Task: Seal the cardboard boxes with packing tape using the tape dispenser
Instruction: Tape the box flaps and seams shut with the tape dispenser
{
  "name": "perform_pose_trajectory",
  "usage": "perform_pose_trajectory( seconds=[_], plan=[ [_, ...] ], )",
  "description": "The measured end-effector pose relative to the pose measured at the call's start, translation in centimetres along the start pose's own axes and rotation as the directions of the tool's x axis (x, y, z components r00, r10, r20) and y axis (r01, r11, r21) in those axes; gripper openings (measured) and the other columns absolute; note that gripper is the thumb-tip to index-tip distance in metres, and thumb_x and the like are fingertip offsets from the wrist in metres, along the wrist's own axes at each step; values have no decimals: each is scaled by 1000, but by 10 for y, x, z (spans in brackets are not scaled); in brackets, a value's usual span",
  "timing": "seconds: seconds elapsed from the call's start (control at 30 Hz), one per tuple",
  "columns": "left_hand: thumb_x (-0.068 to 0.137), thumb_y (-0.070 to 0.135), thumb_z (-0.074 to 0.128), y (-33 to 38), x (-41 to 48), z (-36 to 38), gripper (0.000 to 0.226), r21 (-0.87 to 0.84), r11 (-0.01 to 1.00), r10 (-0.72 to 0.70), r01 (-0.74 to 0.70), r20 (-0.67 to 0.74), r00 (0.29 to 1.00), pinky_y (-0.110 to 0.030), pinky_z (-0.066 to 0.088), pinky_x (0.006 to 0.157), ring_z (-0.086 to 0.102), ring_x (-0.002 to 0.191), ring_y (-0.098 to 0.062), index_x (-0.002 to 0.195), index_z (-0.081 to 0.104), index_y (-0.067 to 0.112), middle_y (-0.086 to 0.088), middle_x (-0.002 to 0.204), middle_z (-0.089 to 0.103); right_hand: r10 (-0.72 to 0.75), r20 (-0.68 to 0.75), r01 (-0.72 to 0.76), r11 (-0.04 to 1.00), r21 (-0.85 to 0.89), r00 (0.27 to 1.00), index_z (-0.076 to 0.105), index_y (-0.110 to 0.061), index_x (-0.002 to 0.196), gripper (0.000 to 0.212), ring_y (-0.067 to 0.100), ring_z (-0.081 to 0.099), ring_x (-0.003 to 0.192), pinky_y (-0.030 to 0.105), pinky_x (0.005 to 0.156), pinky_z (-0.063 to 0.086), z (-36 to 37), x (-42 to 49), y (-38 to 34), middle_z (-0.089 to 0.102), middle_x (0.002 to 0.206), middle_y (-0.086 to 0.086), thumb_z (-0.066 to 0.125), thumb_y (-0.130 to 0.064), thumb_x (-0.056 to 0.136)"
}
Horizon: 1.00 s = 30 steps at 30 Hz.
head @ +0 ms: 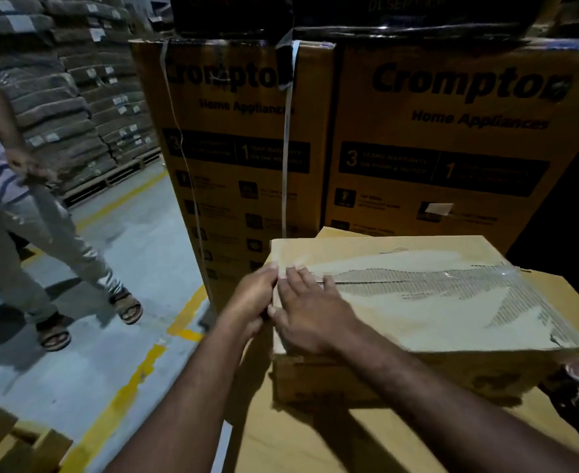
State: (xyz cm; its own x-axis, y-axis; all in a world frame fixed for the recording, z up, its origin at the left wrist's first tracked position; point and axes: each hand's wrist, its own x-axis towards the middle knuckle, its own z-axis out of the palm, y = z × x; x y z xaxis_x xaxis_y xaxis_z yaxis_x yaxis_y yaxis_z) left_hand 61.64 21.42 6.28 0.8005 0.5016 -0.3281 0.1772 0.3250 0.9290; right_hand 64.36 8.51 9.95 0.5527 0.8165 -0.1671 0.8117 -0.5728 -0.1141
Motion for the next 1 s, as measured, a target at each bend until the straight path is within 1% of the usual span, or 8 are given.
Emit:
perform_pose_trajectory(
  seconds=[0.1, 0.23, 0.3, 0.33, 0.47, 0.63, 0.83, 1.0],
  plan=[
    [110, 34, 40, 19, 28, 12, 38, 233, 970, 70, -77, 37, 997, -37, 55, 93, 67, 111, -22, 142, 52, 17, -6, 127, 68, 51, -26, -51, 999, 2, 998, -1, -17, 160, 82, 22, -12, 154, 61, 120, -6, 2, -7, -2, -11, 167, 5, 21, -66, 98],
    [109, 34, 41, 23, 47, 9, 60, 216, 976, 13, -18, 24, 1000, -33, 49, 96, 56, 127, -23, 162, 18, 18, -5, 154, 44, 112, -50, -114, 993, -20, 992, 1, -10, 159, 78, 29, -13, 154, 64, 119, -6, 7, -14, -27, -11, 167, 14, 30, -49, 99],
    [109, 37, 40, 15, 51, 7, 55, 189, 981, 48, -51, 18, 999, -34, 46, 105, 53, 131, -22, 160, 26, 21, -4, 155, 44, 138, -38, -138, 990, -7, 990, 1, -8, 159, 75, 32, -13, 153, 61, 120, -5, 5, -13, -34, -12, 166, 16, 31, -44, 100],
    [110, 39, 38, 13, 51, 7, 49, 178, 981, 76, -74, -5, 997, -34, 48, 102, 56, 126, -21, 156, 35, 22, -5, 150, 51, 144, -37, -144, 990, 9, 989, 2, -8, 159, 75, 32, -13, 153, 61, 121, -4, 3, -12, -38, -11, 166, 16, 32, -43, 100],
    [110, 38, 37, 14, 51, 7, 35, 170, 972, 179, -161, -94, 979, -29, 49, 81, 59, 104, -13, 144, 40, 30, 2, 126, 58, 192, -63, -187, 979, 78, 979, 2, -10, 160, 71, 29, -10, 154, 59, 121, -4, 0, -4, -41, -7, 167, 12, 29, -42, 102],
    [111, 31, 36, 19, 52, 10, 35, 261, 951, 196, -164, -101, 975, -17, 46, 59, 57, 87, -3, 139, 51, 14, -1, 116, 60, 245, -33, -242, 967, 77, 969, 5, -11, 160, 67, 29, -8, 154, 63, 119, -2, -6, 8, -41, -5, 168, 9, 29, -36, 103],
    [109, 31, 41, 7, 59, 5, 20, 217, 967, 169, -131, -167, 971, -35, 55, 80, 67, 100, -23, 112, 60, 24, -5, 109, 69, 208, 45, -207, 978, -38, 977, -3, -3, 158, 70, 35, -14, 152, 64, 119, -6, 1, -1, -55, -13, 166, 18, 31, -26, 101],
    [109, 32, 40, 8, 60, 4, 27, 273, 950, 204, -152, -176, 963, -35, 53, 79, 64, 98, -23, 120, 61, 19, -6, 110, 67, 143, 49, -138, 986, -95, 989, -9, -3, 157, 74, 36, -21, 150, 62, 119, -10, 11, -26, -59, -19, 164, 20, 33, -24, 100]
  ],
)
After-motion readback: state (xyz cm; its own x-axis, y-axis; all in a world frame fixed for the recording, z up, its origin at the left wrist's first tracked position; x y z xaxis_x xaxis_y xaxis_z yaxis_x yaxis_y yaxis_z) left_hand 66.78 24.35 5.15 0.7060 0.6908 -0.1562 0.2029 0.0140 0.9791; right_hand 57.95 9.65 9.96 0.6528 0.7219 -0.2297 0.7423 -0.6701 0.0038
